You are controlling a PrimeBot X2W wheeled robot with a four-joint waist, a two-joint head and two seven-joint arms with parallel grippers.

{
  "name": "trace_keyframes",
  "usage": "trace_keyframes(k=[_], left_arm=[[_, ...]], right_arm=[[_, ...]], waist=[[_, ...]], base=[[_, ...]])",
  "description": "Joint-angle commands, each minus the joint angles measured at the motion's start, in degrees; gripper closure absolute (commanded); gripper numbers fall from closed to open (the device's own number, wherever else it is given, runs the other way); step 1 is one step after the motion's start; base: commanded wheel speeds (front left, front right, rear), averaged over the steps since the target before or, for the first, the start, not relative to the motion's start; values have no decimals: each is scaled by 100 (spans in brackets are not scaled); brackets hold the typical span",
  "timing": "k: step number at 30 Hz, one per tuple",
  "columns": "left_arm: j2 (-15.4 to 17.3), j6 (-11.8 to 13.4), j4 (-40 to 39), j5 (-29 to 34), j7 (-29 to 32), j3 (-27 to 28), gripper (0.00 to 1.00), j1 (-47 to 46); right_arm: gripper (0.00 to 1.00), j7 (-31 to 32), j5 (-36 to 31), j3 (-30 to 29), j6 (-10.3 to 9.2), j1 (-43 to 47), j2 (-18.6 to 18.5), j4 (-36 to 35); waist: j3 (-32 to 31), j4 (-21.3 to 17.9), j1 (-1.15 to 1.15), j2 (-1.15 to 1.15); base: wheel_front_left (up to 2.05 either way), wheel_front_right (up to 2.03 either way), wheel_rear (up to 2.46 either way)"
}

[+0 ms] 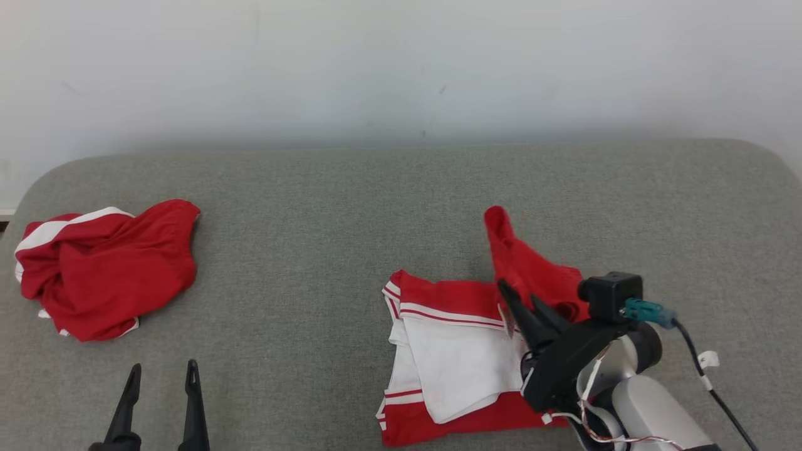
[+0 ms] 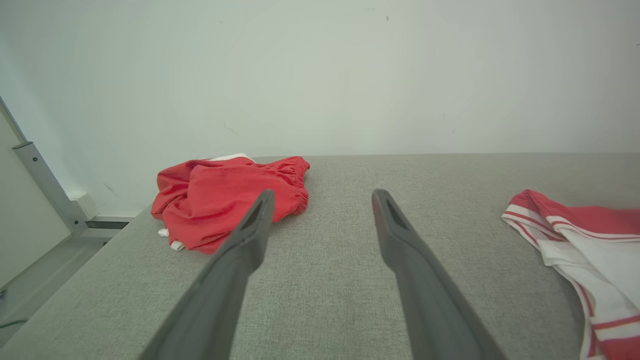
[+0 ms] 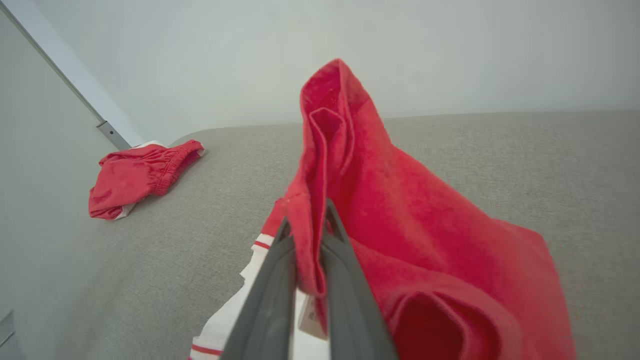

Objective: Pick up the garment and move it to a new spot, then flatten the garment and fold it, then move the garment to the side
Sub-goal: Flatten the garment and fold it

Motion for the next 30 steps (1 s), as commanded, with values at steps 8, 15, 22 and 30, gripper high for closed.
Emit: trace_keyframes(k=[8,15,22,30], left_arm=[[-85,-137,163,67,-17,-107,0,-303],[-160,-180,234,101,-17,-177,0,-432],[-159,-196,295,69,-17,-126,0,-461],[-150,-155,234,99,-17,24,0,-284]], right_arm=[[100,53,-180,312,-14,130,494,155],[100,-46,-365,492,-15,-3,702,701],[0,-391,-359,580,-15,-161,809,1129],[0,-892,-373,503,-15,-250,399,658]], waist=[[67,387,0,0],[125,585,0,0],[122,600,0,0],[35,405,0,0]], base=[[0,0,0],[0,0,0],[0,0,0],[0,0,0]])
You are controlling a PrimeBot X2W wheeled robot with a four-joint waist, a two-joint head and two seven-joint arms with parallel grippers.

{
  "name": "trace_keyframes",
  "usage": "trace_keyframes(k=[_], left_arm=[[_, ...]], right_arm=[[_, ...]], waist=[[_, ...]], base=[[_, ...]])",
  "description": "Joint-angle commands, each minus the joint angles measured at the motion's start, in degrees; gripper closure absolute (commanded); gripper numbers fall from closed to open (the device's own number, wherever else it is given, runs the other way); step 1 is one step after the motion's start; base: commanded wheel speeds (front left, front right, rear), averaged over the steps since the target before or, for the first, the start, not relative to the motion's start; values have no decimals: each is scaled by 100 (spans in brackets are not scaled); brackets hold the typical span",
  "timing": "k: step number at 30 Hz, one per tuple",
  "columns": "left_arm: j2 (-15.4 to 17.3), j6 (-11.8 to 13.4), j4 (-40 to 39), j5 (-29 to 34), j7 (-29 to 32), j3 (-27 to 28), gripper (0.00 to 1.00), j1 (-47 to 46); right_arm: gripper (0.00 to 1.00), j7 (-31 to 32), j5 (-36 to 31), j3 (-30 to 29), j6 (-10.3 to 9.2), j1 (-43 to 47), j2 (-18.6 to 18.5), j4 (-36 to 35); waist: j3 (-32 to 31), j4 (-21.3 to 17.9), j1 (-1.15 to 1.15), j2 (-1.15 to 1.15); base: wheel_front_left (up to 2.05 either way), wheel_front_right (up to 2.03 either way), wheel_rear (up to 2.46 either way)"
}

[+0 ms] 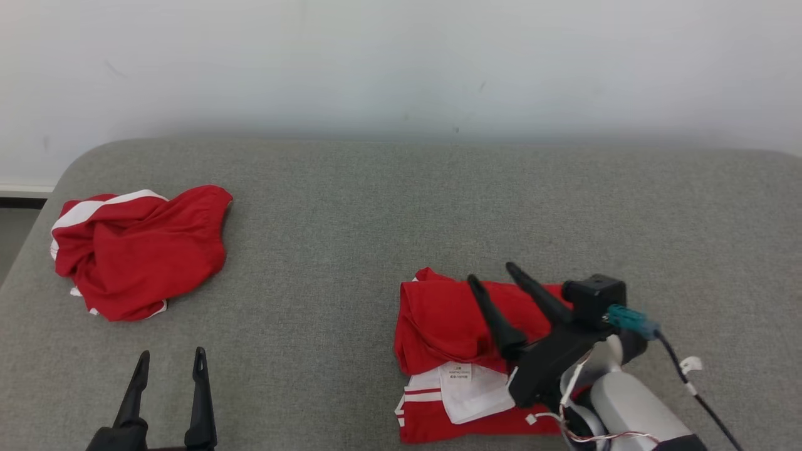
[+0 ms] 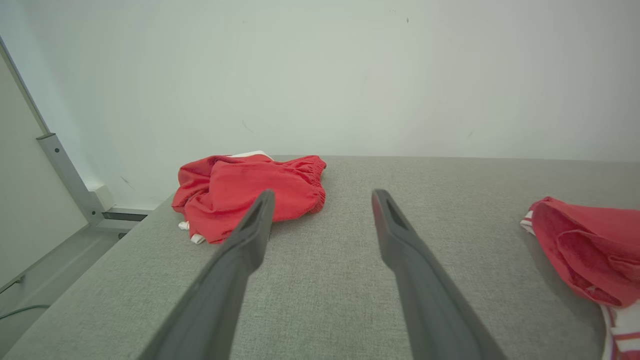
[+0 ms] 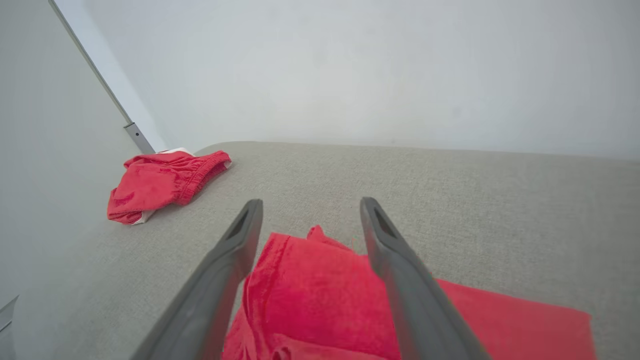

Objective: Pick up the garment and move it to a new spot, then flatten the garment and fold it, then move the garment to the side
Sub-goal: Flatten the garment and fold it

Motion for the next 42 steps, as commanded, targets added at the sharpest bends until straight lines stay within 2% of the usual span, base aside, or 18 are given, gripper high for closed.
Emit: trace_keyframes(k=[1,7,13,16,22,29,31,32,36,42], left_arm=[[6,5,-19,12,-17,26,0,50],[0,-6,-59,25,-17,113,0,141],[-22,-13,-77,54,-17,182,0,180],[-30,-21,-81,61,-17,206,0,172],[-56,-75,-28,77,-17,146,0,39],[-95,-101,3,83,-17,78,0,-39],[-98,-107,9,84,-17,86,0,-52],[-101,-114,13,87,-17,90,0,-58],[-108,-106,22,103,-17,124,0,-34],[-118,-104,50,105,-17,172,0,26]], right_arm=[[0,-48,-13,-50,-15,43,-76,-68],[0,144,-203,-378,-15,509,-632,-745],[0,660,-275,-140,-15,1210,-934,-1696],[0,832,-290,-47,-15,1349,-965,-1956],[0,994,-290,-17,-15,1356,-889,-1895],[0,927,-503,96,-15,1059,-940,-1332],[61,919,-559,134,-15,1001,-871,-1140],[100,902,-585,165,-15,957,-863,-1066],[100,771,-562,306,-15,839,-827,-921],[100,733,-404,433,-15,931,-722,-1155]], waist=[[-30,-63,0,0],[-63,-164,0,0],[-63,-217,0,0],[-54,-225,0,0],[-5,-98,0,0],[72,125,0,0],[82,173,0,0],[87,195,0,0],[63,226,0,0],[-4,193,0,0]], base=[[0,0,0],[0,0,0],[0,0,0],[0,0,0],[0,0,0],[0,0,0],[0,0,0],[0,0,0],[0,0,0],[0,0,0]])
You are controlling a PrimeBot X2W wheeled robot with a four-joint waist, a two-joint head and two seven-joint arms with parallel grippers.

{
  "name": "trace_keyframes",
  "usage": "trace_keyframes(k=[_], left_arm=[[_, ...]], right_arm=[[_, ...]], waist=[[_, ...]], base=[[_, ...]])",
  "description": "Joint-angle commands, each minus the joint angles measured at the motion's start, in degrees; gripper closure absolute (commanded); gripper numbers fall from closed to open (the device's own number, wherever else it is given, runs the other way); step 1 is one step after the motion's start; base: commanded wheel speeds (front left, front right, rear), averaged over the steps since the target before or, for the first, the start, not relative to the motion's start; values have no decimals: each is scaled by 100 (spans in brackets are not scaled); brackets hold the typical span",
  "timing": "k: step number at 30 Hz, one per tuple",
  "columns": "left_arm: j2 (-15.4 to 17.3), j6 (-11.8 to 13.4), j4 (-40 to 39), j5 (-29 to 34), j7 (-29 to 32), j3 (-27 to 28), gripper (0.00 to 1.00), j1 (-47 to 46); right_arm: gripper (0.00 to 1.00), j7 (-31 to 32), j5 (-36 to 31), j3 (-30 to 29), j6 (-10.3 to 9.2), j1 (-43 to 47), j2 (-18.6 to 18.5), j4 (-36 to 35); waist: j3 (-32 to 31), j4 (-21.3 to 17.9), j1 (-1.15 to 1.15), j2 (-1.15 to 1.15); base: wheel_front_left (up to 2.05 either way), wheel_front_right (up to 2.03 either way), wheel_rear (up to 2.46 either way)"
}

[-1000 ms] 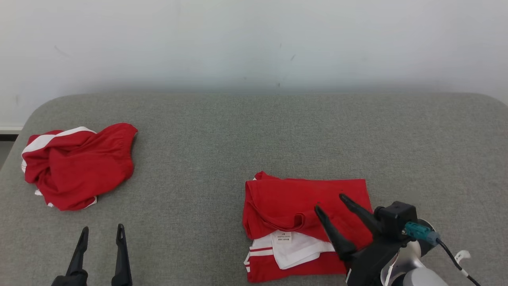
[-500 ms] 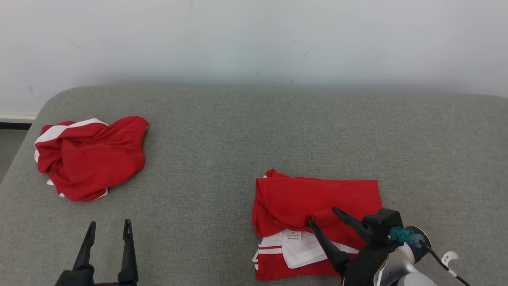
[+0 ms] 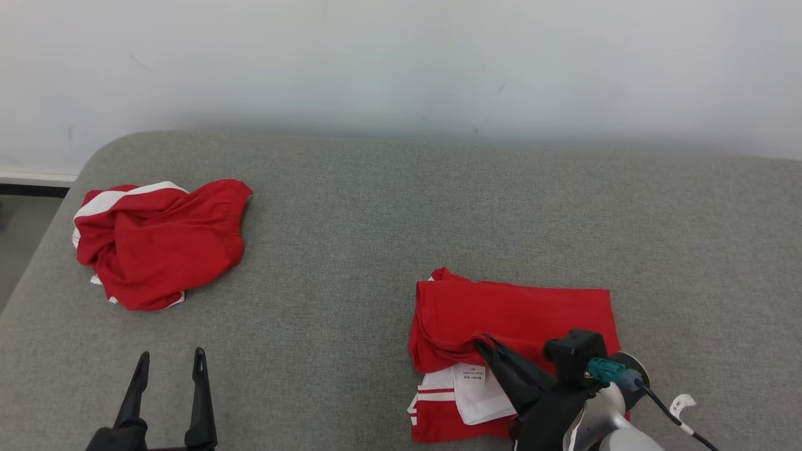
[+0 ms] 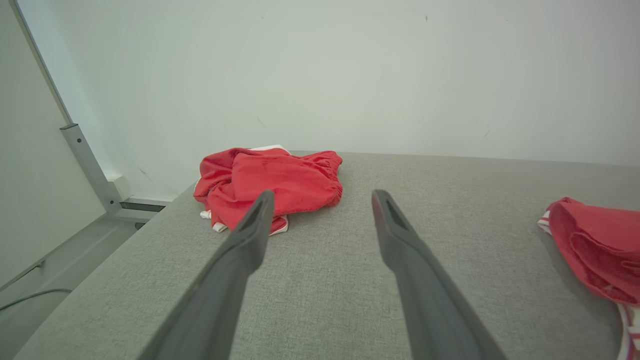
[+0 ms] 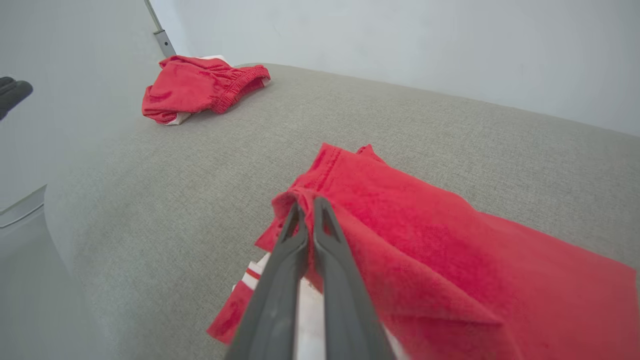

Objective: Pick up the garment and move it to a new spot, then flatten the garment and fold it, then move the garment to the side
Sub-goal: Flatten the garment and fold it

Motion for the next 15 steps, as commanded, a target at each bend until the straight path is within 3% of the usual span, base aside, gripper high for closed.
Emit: trace_keyframes(k=[1,8,9,10,15], left_arm=[[-25,4,6,46,-17,5,0,19],[-60,-6,10,25,-17,-53,0,-26],[-64,-3,12,25,-17,-47,0,-23],[-66,-3,16,24,-17,-45,0,-25],[-57,-15,23,34,-17,-2,0,-30]], right_arm=[[100,23,87,18,-15,121,78,-105],[100,277,360,-11,-15,684,315,-691],[32,274,460,14,-15,734,358,-752],[0,297,516,11,-15,783,372,-744],[0,245,718,87,-15,888,431,-859]], waist=[[-18,-23,0,0],[7,-54,0,0],[16,-67,0,0],[22,-75,0,0],[18,-132,0,0]], base=[[0,0,0],[0,0,0],[0,0,0],[0,0,0],[0,0,0]])
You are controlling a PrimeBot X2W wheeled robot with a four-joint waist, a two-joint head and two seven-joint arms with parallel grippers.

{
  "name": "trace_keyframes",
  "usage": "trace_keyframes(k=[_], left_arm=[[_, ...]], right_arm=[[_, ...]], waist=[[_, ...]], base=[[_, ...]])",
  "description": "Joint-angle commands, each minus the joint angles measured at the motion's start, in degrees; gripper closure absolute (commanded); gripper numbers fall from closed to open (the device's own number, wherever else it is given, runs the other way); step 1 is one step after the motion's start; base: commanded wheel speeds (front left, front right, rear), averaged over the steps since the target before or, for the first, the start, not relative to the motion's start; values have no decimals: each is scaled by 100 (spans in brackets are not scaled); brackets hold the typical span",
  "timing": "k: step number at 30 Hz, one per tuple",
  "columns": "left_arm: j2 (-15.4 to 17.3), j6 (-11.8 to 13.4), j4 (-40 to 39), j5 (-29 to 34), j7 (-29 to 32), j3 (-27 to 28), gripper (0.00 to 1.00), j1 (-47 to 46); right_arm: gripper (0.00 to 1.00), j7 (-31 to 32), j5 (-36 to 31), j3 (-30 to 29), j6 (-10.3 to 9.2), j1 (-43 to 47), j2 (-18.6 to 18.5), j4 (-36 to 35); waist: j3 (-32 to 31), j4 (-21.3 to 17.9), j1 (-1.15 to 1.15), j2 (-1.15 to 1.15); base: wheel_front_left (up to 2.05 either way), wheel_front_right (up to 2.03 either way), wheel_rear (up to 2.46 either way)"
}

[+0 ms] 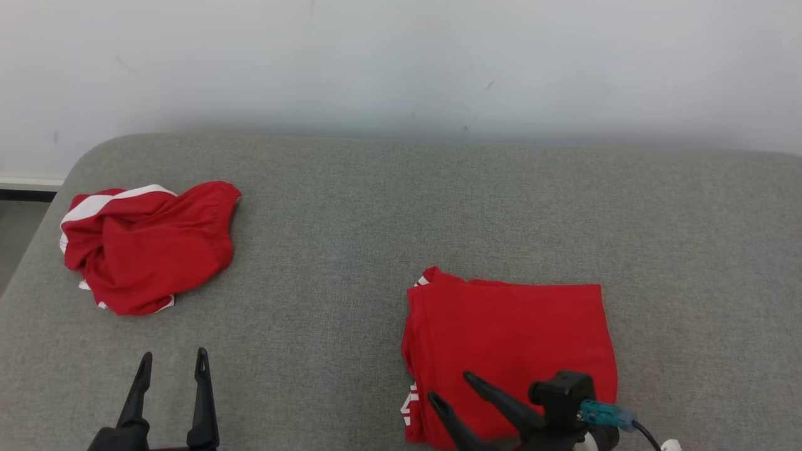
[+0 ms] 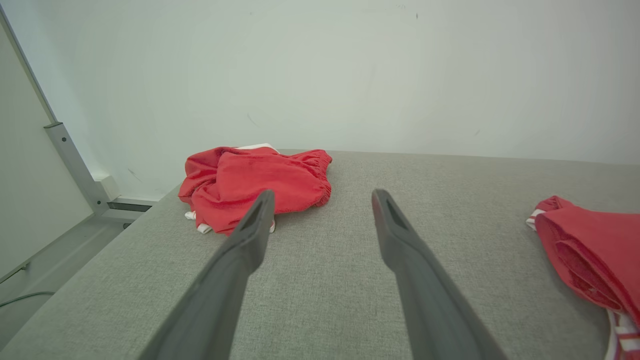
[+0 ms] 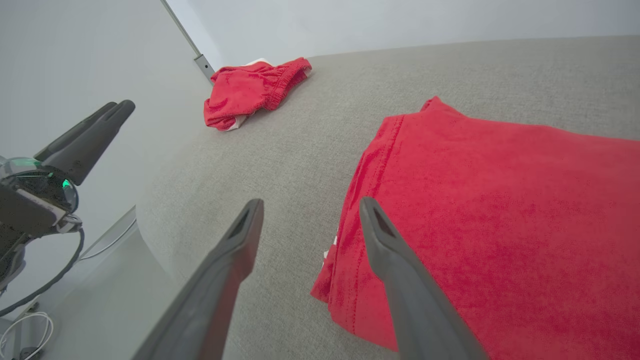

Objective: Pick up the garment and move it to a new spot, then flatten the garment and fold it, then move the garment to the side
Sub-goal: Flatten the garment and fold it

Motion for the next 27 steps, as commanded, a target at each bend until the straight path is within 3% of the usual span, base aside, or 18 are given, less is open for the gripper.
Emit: trace_keyframes(k=[1,8,20,27], left_arm=[[-3,0,-11,44,-17,27,0,-15],[31,25,-64,69,-17,138,0,137],[83,73,-125,163,-17,197,0,262],[139,67,-112,196,-17,218,0,313]], right_arm=[[0,-90,32,-29,-15,21,-8,-76],[0,-750,-189,-630,-15,-41,-31,-391],[0,-1612,-1153,-2399,-15,245,256,-273],[0,-1881,-1473,-2872,-15,506,468,-84]], waist=[[-13,-32,0,0],[-104,-218,0,0],[-293,-553,0,0],[-372,-669,0,0]], base=[[0,0,0],[0,0,0],[0,0,0],[0,0,0]])
